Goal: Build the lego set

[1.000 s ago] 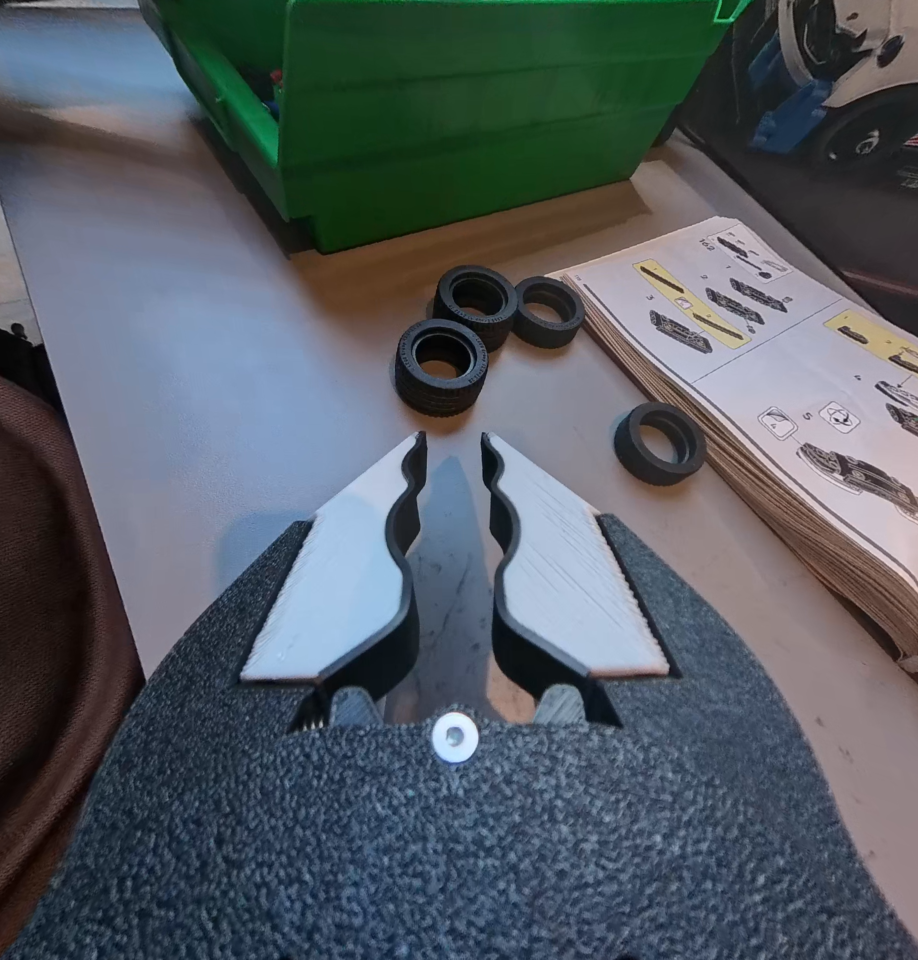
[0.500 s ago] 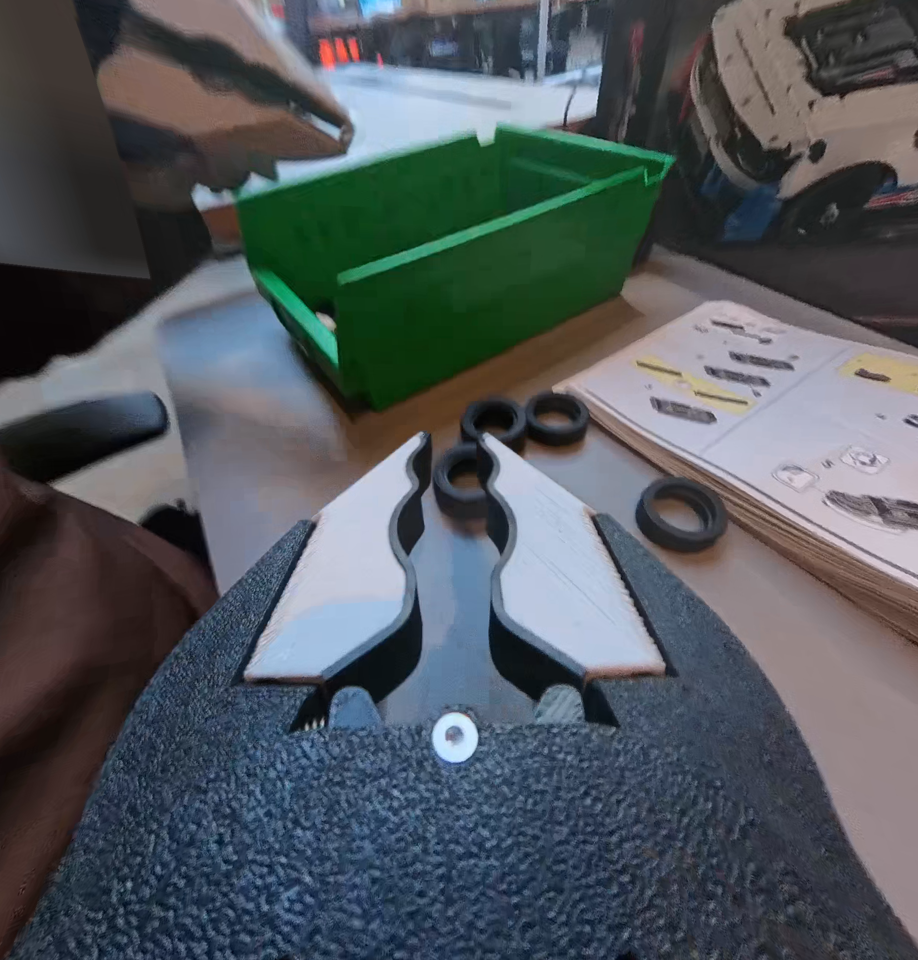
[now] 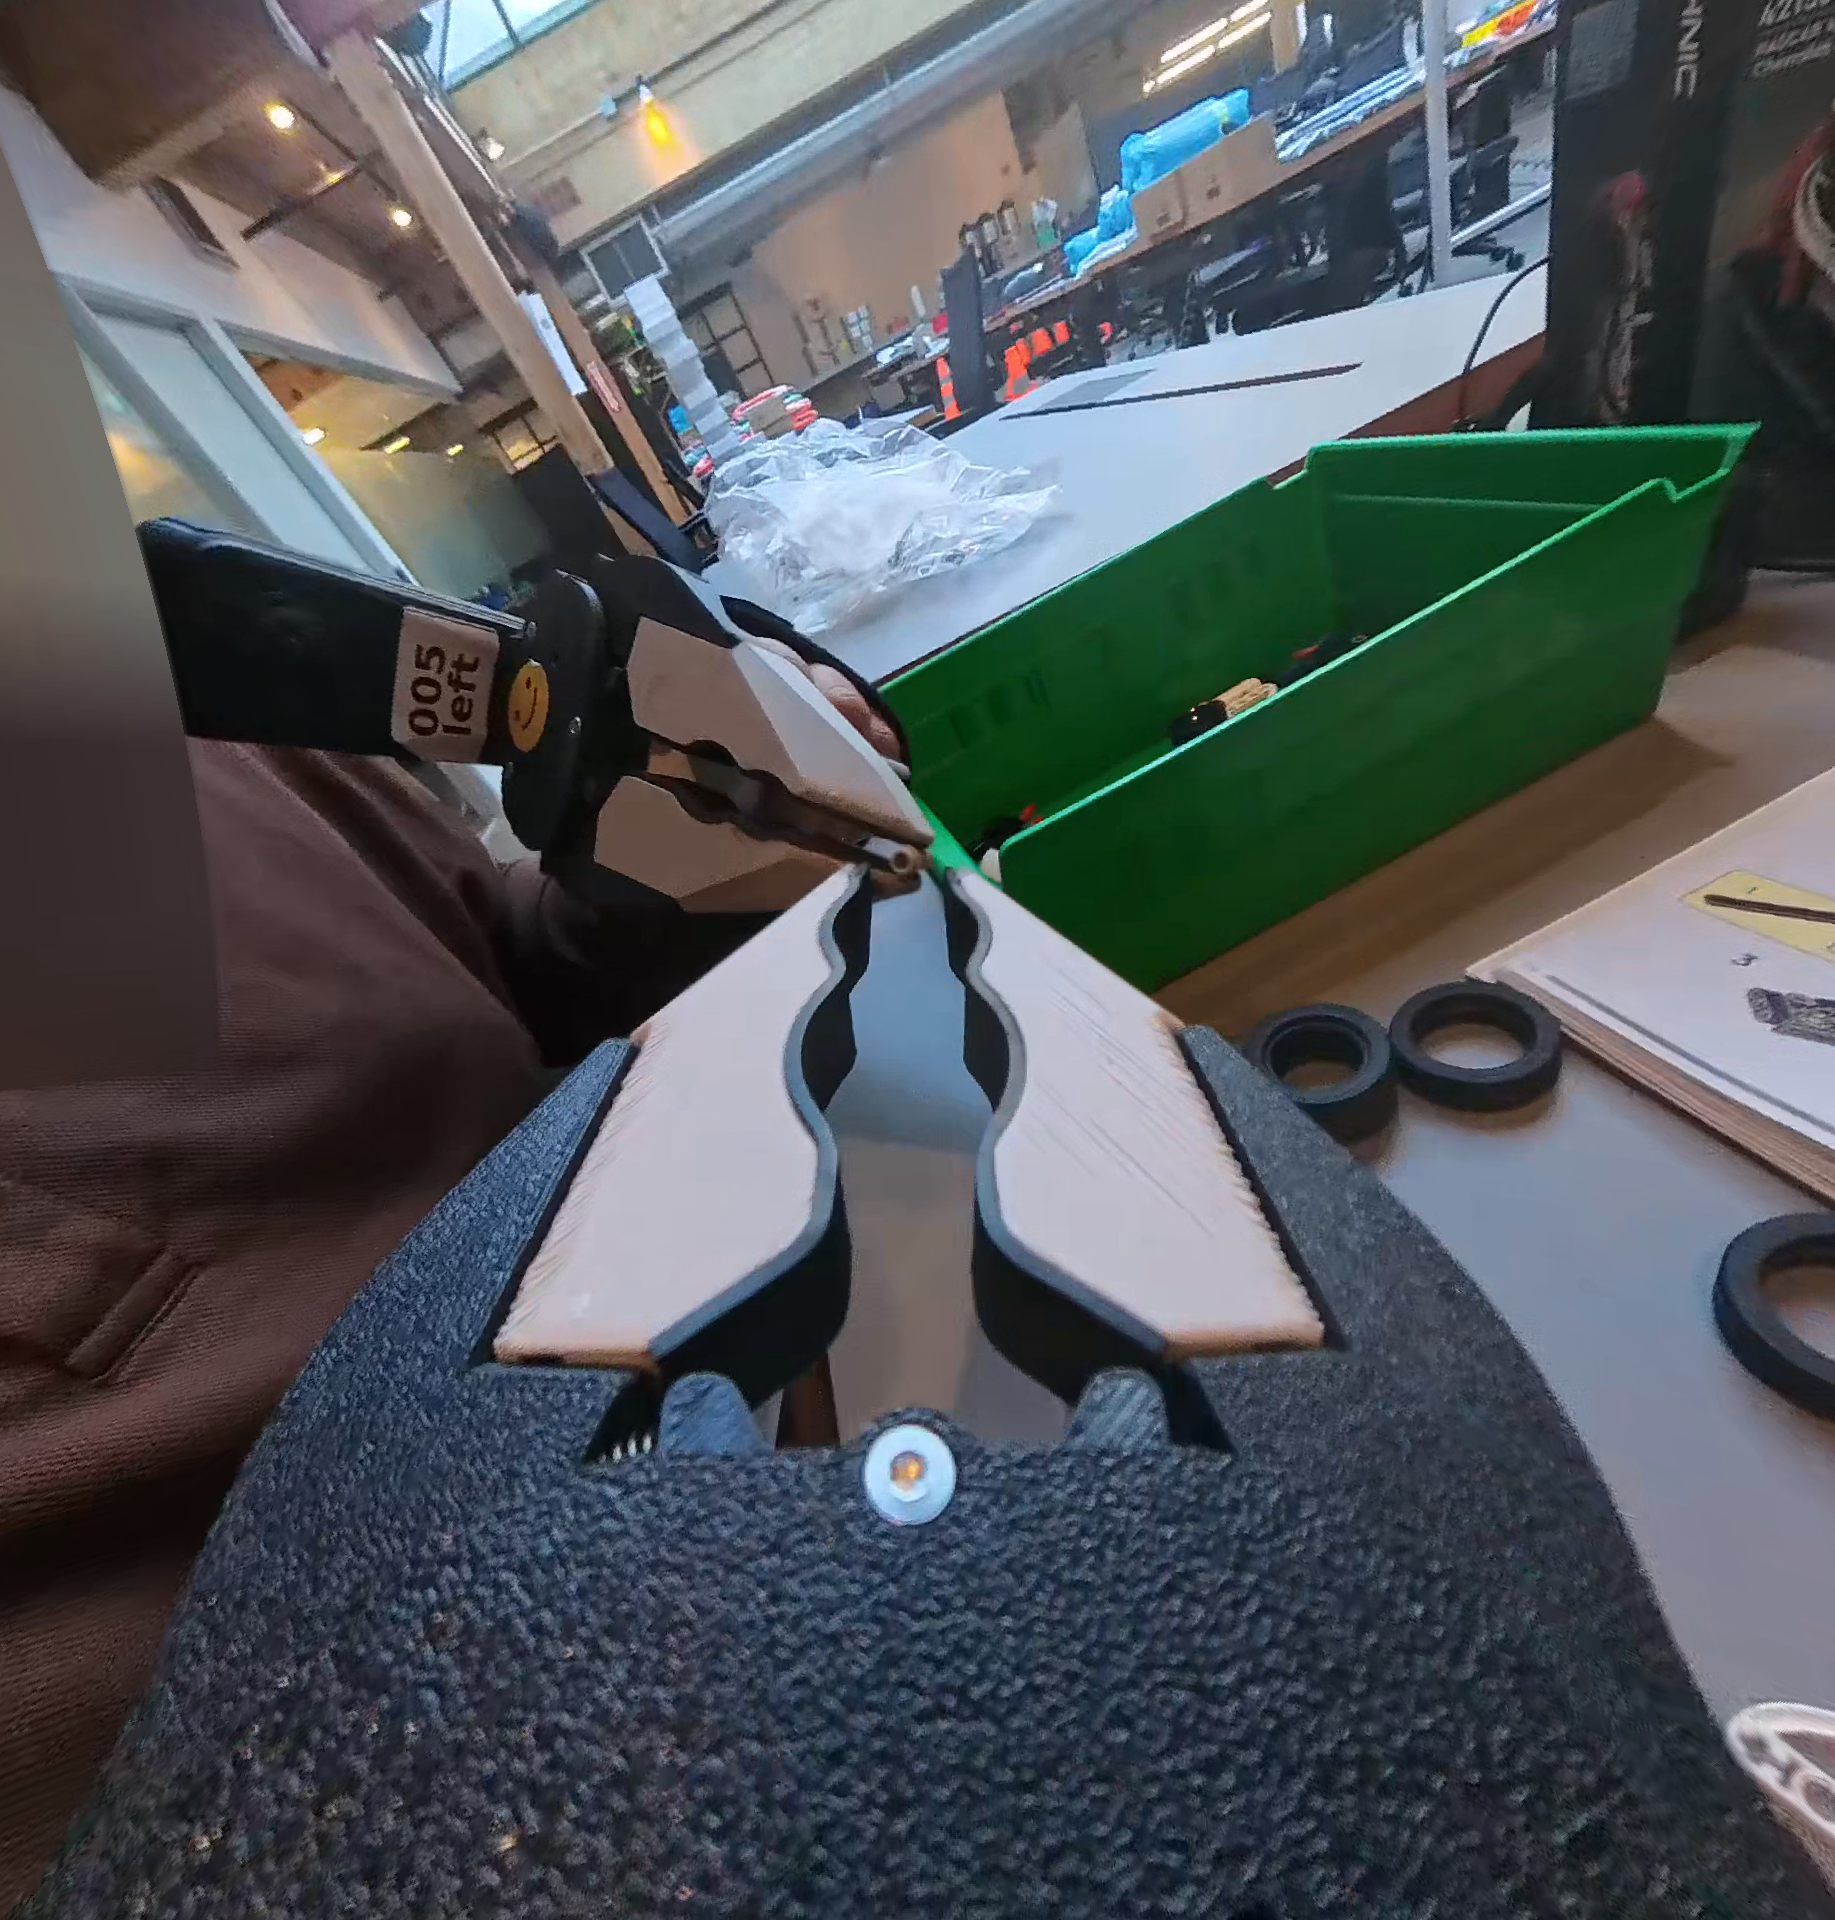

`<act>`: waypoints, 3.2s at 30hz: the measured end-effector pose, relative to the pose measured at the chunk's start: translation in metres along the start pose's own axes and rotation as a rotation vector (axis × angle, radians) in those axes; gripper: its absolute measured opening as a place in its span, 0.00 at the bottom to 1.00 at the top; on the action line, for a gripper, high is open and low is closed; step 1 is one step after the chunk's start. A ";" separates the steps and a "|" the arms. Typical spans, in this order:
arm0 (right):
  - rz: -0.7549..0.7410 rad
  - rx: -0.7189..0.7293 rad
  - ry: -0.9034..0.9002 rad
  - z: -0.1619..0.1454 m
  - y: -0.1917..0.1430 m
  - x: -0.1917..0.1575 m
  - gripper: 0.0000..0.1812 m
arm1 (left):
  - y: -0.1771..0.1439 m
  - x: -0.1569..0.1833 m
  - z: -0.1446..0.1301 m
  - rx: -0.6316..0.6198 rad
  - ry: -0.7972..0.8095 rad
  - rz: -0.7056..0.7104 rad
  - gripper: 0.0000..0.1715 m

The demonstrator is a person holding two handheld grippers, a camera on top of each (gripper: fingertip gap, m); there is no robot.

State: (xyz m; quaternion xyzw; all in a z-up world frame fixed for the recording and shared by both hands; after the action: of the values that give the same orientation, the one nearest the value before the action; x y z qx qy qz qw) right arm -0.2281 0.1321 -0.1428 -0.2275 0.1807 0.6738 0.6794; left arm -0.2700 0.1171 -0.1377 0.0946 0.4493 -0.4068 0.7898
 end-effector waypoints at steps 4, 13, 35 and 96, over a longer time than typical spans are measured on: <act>-0.014 -0.004 0.009 -0.004 -0.002 0.004 0.05 | 0.007 0.007 -0.002 -0.029 0.044 -0.009 0.01; -0.133 -0.065 0.017 -0.024 -0.020 0.022 0.02 | 0.025 0.029 -0.007 -0.033 -0.086 -0.112 0.00; -0.900 -0.464 -0.332 -0.092 -0.116 0.134 0.07 | 0.016 0.028 -0.036 -0.078 -0.410 -0.159 0.17; -0.969 -0.107 0.156 -0.019 -0.165 0.167 0.09 | -0.019 0.019 -0.064 -0.101 -0.520 -0.114 0.18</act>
State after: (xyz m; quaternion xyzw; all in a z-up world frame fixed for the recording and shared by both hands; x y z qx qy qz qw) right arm -0.0580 0.2630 -0.2401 -0.3697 0.0696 0.2695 0.8865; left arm -0.3193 0.1272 -0.1851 -0.0783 0.2556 -0.4382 0.8582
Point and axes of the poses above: each gripper's, where its closed fingertips meet, y out along the fingers, z out of its top, x = y × z across the jaws, the point moved 3 cm from there along -y, back along the fingers, and after that the axes turned 9 degrees about y, right-handed, at the moved point
